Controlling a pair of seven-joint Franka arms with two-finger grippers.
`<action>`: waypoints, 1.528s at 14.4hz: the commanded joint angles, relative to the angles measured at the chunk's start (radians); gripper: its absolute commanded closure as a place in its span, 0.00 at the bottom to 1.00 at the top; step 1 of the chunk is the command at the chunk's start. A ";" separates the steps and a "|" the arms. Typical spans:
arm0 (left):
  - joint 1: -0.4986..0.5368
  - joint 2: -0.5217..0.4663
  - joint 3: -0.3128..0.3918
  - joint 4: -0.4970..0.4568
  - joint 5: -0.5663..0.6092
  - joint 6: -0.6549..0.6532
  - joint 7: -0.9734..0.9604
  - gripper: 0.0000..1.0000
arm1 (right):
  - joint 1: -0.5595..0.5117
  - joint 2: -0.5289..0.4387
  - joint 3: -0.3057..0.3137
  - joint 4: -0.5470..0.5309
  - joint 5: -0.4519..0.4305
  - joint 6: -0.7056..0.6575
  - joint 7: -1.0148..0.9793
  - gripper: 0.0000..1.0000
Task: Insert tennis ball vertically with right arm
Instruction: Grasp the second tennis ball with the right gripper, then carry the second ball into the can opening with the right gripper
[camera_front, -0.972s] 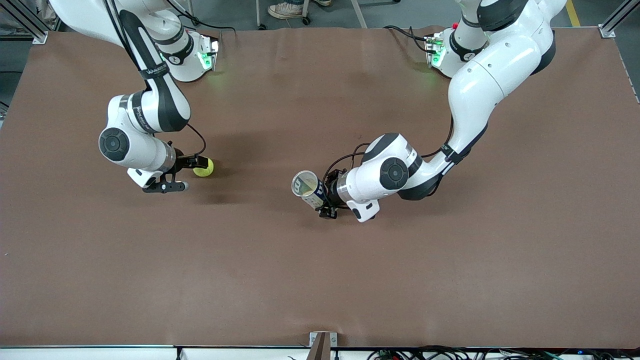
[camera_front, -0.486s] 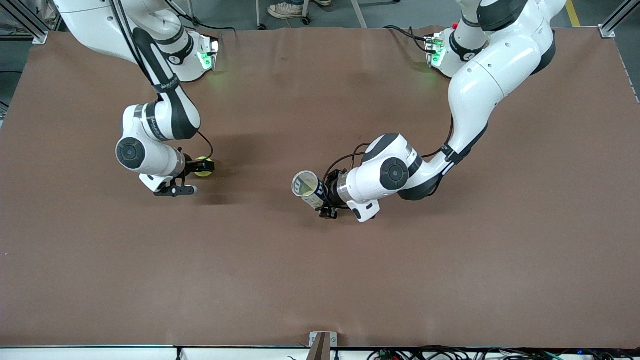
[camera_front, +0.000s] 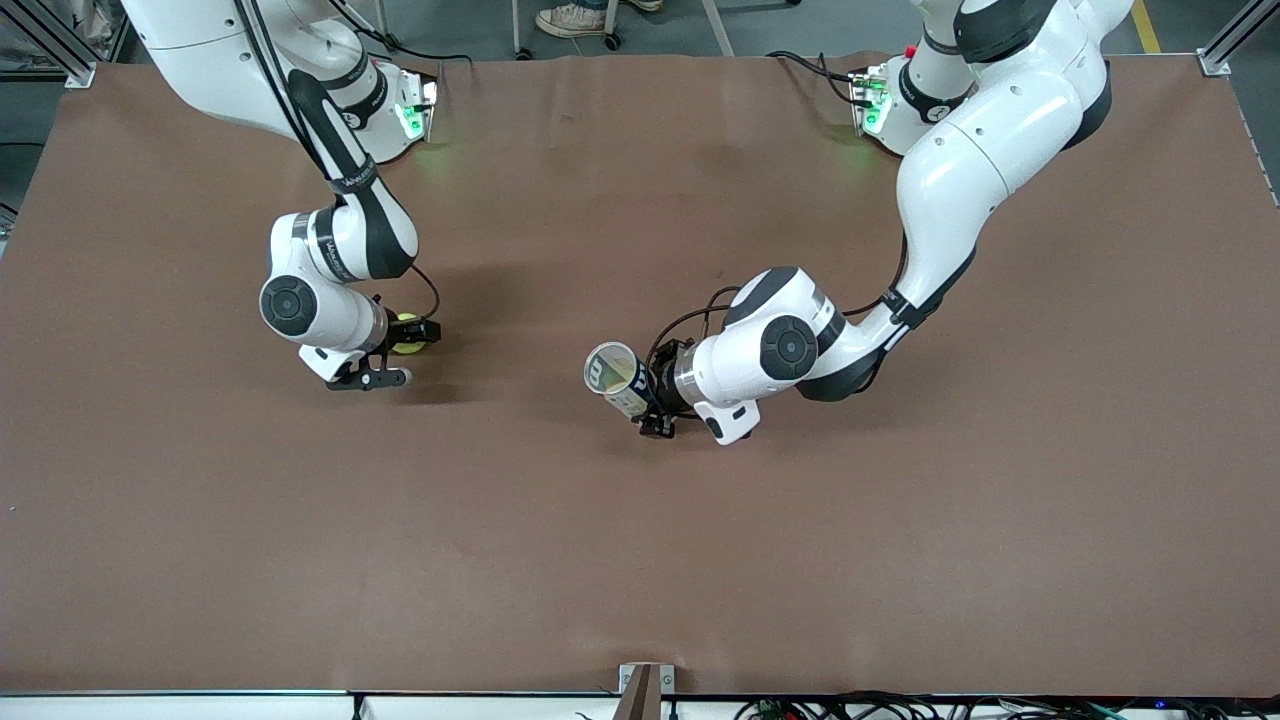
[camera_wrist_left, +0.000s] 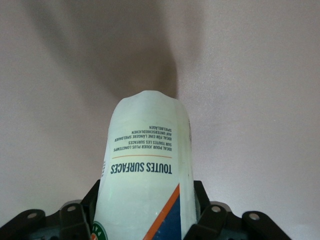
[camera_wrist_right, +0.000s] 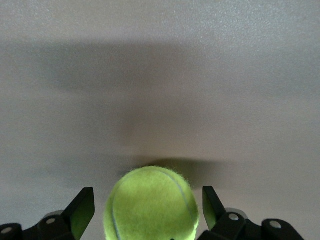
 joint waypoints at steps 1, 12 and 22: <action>-0.009 0.006 0.003 0.016 -0.020 0.006 0.022 0.27 | 0.004 -0.019 0.001 -0.026 -0.010 0.015 -0.001 0.30; -0.009 0.005 0.008 0.016 -0.021 0.008 0.018 0.27 | 0.013 -0.104 0.004 0.288 -0.010 -0.402 0.059 0.63; -0.008 0.005 0.008 0.016 -0.021 0.008 0.022 0.27 | 0.272 0.019 0.008 0.747 0.079 -0.496 0.657 0.64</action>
